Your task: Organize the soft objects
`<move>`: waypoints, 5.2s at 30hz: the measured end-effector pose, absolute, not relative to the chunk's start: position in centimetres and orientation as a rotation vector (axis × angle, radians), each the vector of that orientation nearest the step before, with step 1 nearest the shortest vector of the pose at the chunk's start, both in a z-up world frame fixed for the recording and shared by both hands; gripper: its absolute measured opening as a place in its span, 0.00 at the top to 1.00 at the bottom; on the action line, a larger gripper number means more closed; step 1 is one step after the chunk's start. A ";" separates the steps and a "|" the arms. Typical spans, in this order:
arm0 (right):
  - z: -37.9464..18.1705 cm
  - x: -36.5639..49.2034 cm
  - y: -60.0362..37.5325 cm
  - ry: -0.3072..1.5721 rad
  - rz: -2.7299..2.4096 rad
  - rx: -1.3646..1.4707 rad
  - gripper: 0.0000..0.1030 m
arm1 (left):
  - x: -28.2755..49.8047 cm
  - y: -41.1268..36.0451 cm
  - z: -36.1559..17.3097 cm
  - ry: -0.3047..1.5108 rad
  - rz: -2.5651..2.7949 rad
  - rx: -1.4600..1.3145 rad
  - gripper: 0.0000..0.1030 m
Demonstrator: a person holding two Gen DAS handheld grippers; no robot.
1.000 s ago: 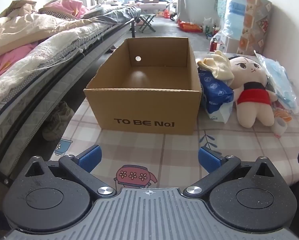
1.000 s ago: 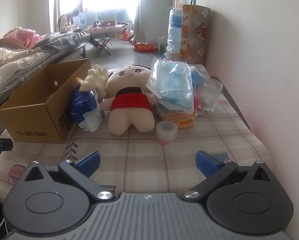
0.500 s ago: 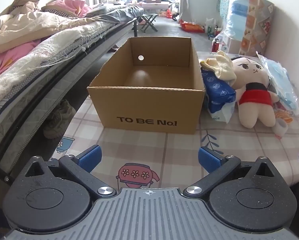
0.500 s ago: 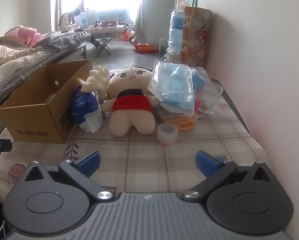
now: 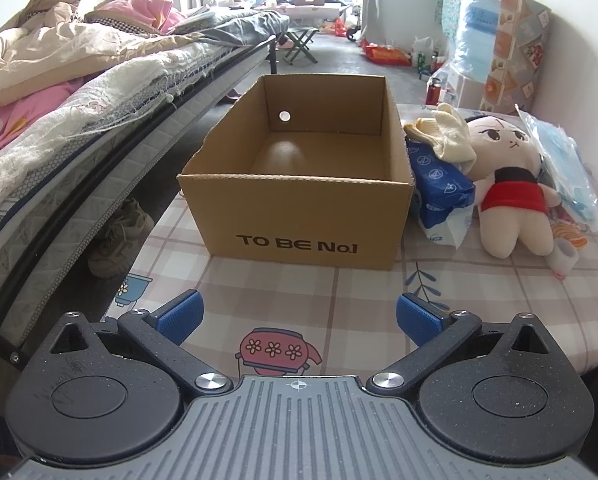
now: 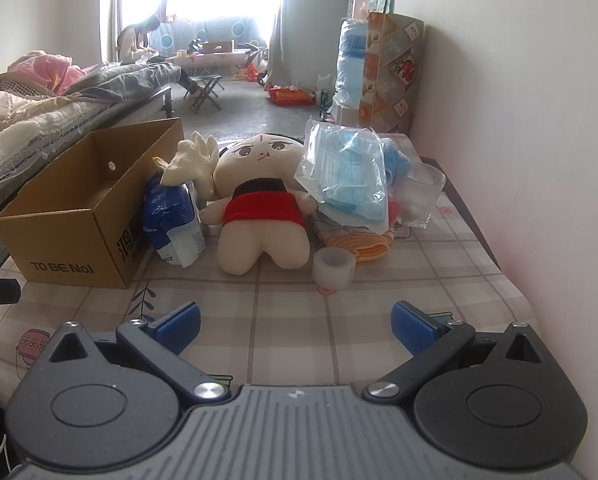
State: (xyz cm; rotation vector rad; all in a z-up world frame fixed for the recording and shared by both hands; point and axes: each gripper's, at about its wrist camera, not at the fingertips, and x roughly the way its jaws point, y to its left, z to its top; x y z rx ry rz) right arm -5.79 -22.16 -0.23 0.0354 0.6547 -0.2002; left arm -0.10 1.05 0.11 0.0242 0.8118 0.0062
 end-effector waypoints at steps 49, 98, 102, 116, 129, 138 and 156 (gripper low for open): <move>-1.0 -5.3 -22.3 0.686 -0.204 0.047 0.00 | 0.0 1.5 -0.4 0.833 0.012 0.035 0.00; -0.4 -4.5 -27.7 0.557 -0.189 0.139 0.00 | 2.8 -7.5 3.4 0.664 -0.309 0.230 0.00; -0.3 -4.5 -29.5 0.532 -0.201 0.158 0.00 | 3.6 -9.3 4.6 0.624 -0.384 0.228 0.00; -2.8 -2.7 -33.1 0.486 -0.162 0.315 0.00 | 9.9 -12.7 6.1 0.658 -0.513 0.111 0.08; -5.4 -0.2 -33.7 0.507 -0.147 0.377 0.03 | 19.6 -19.1 5.3 0.940 -0.716 -0.066 0.32; -4.5 1.7 -36.2 0.428 -0.204 0.353 0.24 | 27.4 -23.6 2.4 1.088 -0.729 -0.103 0.37; -6.6 8.4 -38.6 0.466 -0.145 0.370 0.47 | 31.2 -26.6 0.0 1.166 -0.726 -0.160 0.50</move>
